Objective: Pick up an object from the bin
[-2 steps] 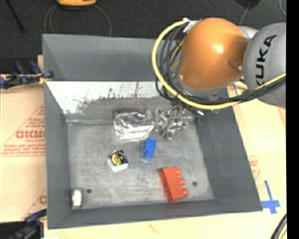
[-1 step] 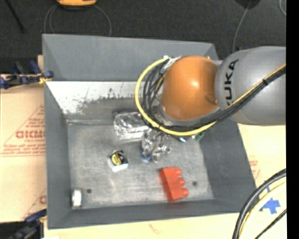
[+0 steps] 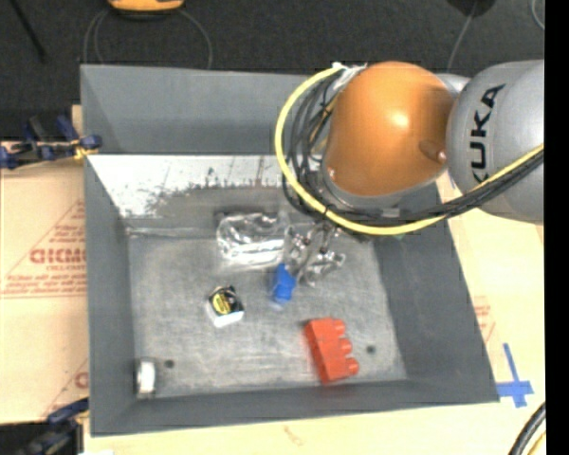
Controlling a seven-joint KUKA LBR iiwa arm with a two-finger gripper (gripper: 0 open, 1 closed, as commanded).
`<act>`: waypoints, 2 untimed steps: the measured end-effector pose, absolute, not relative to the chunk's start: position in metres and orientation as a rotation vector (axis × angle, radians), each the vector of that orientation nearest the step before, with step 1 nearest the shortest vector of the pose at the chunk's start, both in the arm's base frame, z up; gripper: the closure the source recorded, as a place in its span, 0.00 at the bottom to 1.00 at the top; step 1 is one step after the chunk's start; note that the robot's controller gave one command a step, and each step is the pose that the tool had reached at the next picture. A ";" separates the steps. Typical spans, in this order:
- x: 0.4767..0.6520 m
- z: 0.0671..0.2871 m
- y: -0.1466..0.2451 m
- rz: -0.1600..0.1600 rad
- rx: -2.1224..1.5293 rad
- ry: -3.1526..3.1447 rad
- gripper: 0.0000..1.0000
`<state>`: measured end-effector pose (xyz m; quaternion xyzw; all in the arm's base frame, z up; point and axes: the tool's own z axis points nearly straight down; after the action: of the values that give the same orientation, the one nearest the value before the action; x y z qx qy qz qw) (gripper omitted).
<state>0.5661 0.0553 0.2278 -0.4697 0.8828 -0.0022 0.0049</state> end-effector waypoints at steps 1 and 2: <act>0.565 0.223 0.056 0.002 -1.473 2.771 0.00; 0.595 0.072 0.024 -0.001 -1.532 2.727 0.00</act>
Offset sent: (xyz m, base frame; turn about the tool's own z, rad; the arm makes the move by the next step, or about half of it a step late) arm 0.0000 0.0000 0.0000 0.0000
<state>0.5949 0.0239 0.0724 -0.4898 0.8718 -0.0002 0.0066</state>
